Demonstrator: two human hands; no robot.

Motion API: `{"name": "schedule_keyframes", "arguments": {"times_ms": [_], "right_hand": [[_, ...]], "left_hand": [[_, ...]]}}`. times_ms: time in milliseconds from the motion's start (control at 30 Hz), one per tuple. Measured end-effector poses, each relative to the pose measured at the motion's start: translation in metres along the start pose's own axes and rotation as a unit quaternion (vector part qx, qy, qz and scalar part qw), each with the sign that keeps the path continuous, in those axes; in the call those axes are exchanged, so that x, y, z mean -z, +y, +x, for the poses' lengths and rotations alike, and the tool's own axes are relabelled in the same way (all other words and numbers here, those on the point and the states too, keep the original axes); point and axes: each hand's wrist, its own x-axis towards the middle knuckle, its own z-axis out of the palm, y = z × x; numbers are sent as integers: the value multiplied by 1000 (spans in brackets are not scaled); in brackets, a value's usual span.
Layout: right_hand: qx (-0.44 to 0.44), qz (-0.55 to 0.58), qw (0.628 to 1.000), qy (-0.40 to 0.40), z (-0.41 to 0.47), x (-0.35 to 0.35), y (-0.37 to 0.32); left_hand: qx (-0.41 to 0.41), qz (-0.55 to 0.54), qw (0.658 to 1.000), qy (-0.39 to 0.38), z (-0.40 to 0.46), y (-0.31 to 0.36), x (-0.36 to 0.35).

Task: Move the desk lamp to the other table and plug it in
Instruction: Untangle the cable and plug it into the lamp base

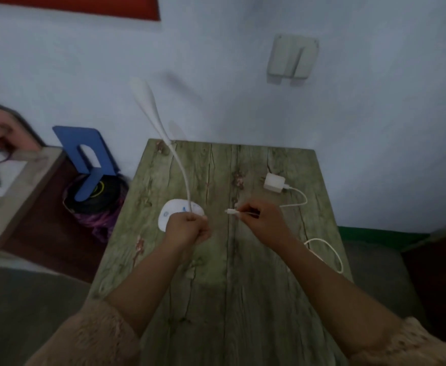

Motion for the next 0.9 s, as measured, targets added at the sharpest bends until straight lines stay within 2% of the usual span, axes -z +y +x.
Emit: {"name": "schedule_keyframes", "arguments": {"times_ms": [100, 167, 233, 300, 400, 633, 767, 900], "right_hand": [[-4, -13, 1000, -1, -1, -17, 4], [-15, -18, 1000, -12, 2, -27, 6], [-23, -24, 999, -23, 5, -35, 9], [-26, -28, 999, -24, 7, -41, 12], [-30, -31, 999, -24, 10, -48, 17], [-65, -23, 997, -21, 18, -58, 27], [-64, 0, 998, -4, 24, -58, 25], [-40, 11, 999, -10, 29, -59, 13]], "left_hand": [[-60, 129, 986, 85, 14, -16, 14], [-98, 167, 974, 118, 20, -20, 20], [-151, 209, 959, 120, 31, -23, 22], [-198, 259, 941, 89, 44, -24, 22], [-191, 281, 939, 46, 62, -25, 19], [-183, 214, 957, 64, 78, -33, 6], [-184, 75, 979, 55, 75, -25, 7], [-185, -37, 980, 60, 76, -16, 12]]}}
